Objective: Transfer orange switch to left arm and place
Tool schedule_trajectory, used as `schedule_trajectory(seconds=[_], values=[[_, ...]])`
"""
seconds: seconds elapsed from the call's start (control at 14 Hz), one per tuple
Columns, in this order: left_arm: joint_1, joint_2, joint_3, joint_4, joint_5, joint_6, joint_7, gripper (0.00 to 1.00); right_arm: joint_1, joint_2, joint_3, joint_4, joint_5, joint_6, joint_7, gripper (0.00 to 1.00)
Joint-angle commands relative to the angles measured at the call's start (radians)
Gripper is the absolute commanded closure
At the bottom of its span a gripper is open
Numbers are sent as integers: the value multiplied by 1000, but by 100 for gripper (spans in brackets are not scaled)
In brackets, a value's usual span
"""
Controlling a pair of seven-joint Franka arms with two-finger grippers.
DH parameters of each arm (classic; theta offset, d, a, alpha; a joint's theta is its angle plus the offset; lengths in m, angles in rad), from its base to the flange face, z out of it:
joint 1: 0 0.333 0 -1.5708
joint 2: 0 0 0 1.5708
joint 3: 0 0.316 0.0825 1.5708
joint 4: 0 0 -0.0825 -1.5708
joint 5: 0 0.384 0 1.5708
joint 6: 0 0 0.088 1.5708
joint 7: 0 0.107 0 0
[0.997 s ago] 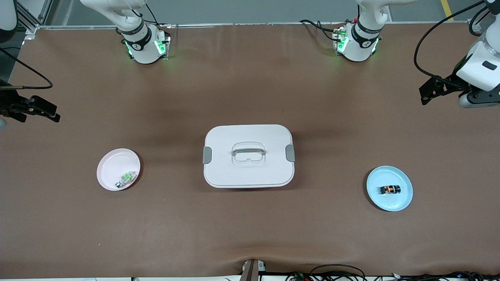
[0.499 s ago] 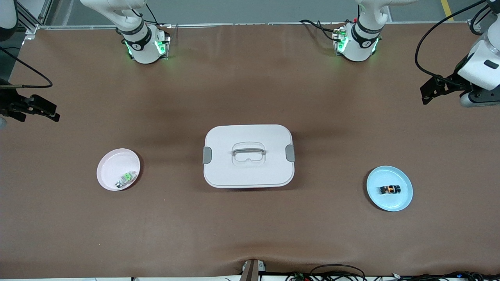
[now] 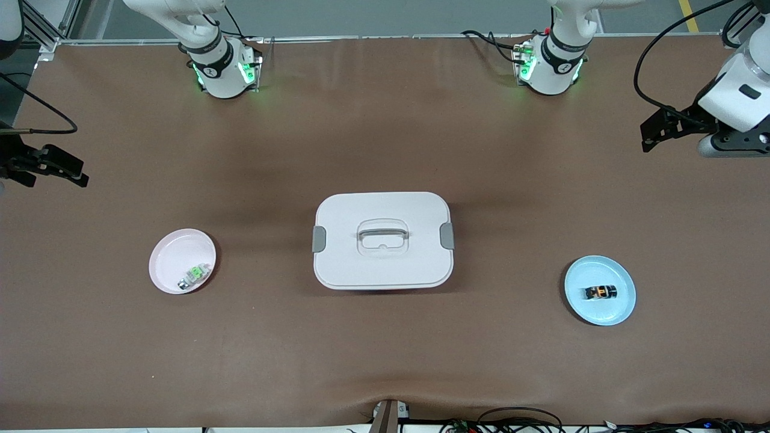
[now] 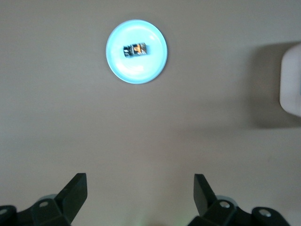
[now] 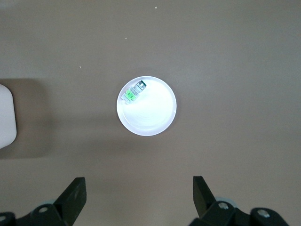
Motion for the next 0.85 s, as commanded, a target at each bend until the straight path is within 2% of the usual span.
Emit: schedule_trajectory(seconds=[0.0,0.78], values=[[7,-18,8,13,-25,-54,20,0,2,-16,0,16,-10,-37,1,0],[7,7,3,69,-12,-60,-11,0,-2,-18,-3,13,-4,-31,15,0]])
